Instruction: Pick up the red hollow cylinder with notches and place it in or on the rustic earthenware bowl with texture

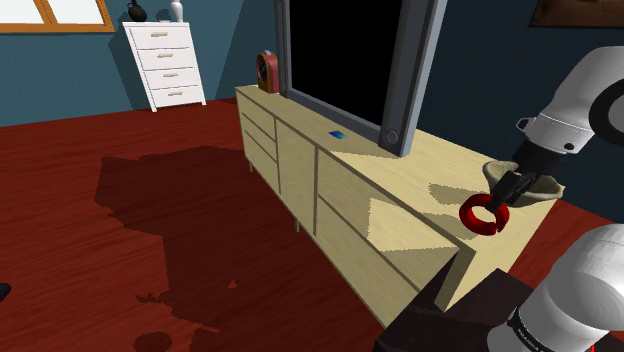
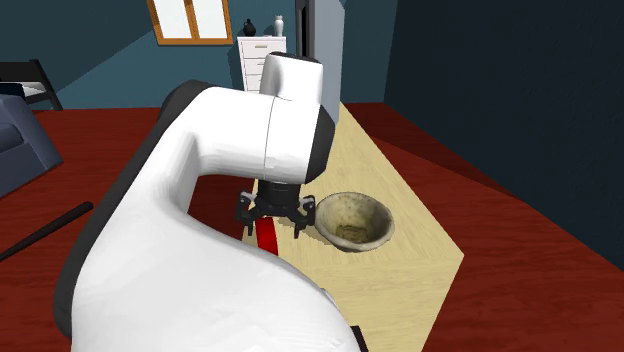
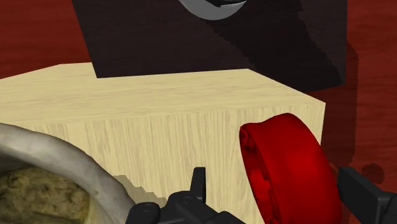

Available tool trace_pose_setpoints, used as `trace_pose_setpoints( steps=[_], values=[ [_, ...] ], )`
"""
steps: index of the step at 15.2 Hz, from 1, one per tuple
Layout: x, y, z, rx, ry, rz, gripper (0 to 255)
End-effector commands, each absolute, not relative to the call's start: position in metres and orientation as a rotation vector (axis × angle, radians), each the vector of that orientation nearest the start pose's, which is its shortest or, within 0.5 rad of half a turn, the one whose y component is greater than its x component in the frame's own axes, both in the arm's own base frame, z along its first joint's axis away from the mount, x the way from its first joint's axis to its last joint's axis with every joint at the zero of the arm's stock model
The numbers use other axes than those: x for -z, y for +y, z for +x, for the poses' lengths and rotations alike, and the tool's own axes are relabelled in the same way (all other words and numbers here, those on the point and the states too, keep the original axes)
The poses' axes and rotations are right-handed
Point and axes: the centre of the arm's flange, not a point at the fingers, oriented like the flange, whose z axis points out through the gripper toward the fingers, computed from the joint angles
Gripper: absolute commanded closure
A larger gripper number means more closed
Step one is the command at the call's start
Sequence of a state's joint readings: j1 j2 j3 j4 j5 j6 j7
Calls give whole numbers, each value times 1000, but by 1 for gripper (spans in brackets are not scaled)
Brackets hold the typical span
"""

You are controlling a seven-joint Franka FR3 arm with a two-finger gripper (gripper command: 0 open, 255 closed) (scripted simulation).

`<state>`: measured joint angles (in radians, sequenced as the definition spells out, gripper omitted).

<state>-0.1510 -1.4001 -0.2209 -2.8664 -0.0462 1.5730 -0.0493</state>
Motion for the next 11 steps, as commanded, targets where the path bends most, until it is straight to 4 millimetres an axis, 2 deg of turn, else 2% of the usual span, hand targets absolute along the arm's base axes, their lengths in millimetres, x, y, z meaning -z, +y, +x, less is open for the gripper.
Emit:
trace_pose_setpoints(
  steps=[1,2,3,11],
  values=[
    [-487,-72,165,182,228,-2969,0],
    [-488,-72,165,182,228,-2969,0],
    [-488,-72,165,182,228,-2969,255],
    [-488,-72,165,182,228,-2969,255]
  ],
)
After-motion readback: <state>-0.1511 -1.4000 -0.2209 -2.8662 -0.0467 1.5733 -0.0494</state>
